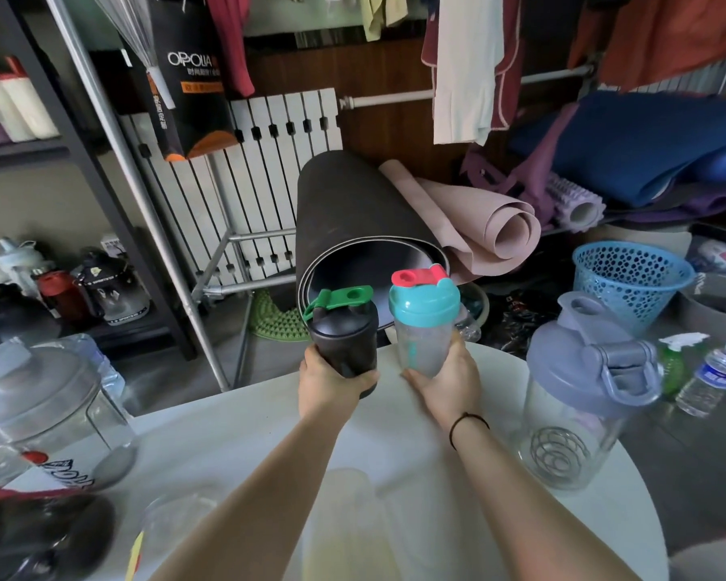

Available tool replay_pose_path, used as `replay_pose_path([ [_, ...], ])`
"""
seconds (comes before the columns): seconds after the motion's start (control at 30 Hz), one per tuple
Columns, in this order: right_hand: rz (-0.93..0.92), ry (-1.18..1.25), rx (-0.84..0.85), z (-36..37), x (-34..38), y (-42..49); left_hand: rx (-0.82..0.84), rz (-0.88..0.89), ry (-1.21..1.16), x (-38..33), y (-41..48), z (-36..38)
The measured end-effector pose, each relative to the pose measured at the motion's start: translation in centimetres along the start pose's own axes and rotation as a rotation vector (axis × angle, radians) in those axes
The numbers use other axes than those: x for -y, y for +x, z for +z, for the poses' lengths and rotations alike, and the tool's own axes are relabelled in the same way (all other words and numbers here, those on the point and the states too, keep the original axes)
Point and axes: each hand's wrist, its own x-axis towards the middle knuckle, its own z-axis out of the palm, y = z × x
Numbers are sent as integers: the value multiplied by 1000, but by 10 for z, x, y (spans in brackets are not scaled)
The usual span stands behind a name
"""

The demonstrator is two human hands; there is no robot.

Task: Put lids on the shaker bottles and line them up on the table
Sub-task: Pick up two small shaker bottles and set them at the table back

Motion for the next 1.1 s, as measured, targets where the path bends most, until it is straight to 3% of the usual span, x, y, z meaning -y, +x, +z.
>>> replay_pose_path([
  [0.13,-9,-2,1,0,0,1,4,15,-96,2,4,2],
  [0.27,-13,-6,-1,1,-1,2,116,25,-283,3,7,8],
  [0.4,-15,-9,1,1,-2,2,41,-41,-133,-4,7,17],
  [0.53,-13,-9,1,-1,-1,2,-5,20,-125,-4,12,15],
  [0.77,-15,14,6,-5,4,-1,299,-5,-217,-3,19,-21],
  [0.97,-2,19,15,-7,6,-3,116,-52,-236,-10,6,2],
  [1.1,-5,0,13,-7,6,-3,140,19,-356,-5,6,1],
])
